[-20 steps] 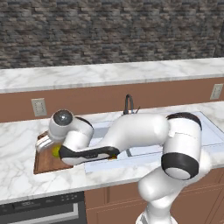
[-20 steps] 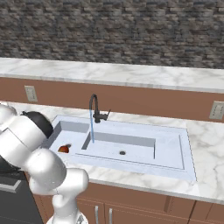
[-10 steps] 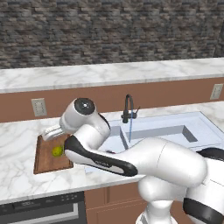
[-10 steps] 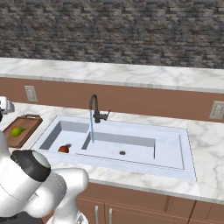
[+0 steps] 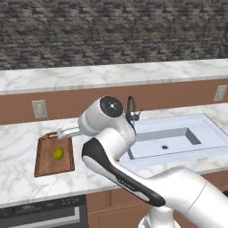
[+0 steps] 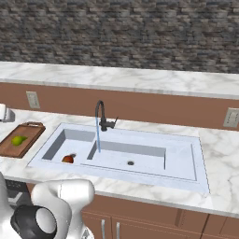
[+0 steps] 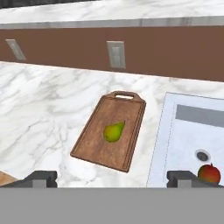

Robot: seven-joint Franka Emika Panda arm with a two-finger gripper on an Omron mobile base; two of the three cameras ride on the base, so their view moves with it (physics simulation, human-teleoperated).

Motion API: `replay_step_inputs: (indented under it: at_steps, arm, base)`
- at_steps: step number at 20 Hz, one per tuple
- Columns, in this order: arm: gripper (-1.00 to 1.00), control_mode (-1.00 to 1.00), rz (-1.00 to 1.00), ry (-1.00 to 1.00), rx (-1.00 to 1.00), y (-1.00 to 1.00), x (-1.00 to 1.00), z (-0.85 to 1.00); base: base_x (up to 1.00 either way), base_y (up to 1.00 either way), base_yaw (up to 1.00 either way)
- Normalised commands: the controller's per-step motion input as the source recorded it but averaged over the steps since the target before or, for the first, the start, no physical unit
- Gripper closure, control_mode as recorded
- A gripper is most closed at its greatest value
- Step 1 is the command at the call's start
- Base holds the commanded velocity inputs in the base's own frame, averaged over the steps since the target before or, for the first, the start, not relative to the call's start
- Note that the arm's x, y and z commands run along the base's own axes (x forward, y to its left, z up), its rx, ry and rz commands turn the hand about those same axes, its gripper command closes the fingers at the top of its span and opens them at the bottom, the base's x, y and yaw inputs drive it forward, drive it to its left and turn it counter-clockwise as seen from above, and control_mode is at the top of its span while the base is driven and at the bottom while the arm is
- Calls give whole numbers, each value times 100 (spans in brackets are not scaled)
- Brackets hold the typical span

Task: Pick the pear, mango from the sink and place them on the cutting board to airdry. Then turn off the sink faucet.

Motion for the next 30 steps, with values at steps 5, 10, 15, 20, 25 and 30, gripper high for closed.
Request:
replay_step_inputs:
  at_steps: [5, 10, 15, 20, 25, 30]
  arm:
    - [-100, -100, -16, 9, 1, -70, -44, 56]
    - [-100, -100, -12, 17, 6, -78, -31, 43]
    - [-100, -100, -3, 15, 1, -73, -12, 22]
    - [-100, -100, 0, 9, 0, -74, 0, 1]
    - [-100, -100, 0, 18, 11, -66, 0, -12]
    - [-100, -100, 0, 2, 3, -8, 15, -4]
  base:
    - [0, 0, 0]
    - [0, 0, 0]
    - [0, 0, 0]
    - [0, 0, 0]
    - [0, 0, 0]
    - [0, 0, 0]
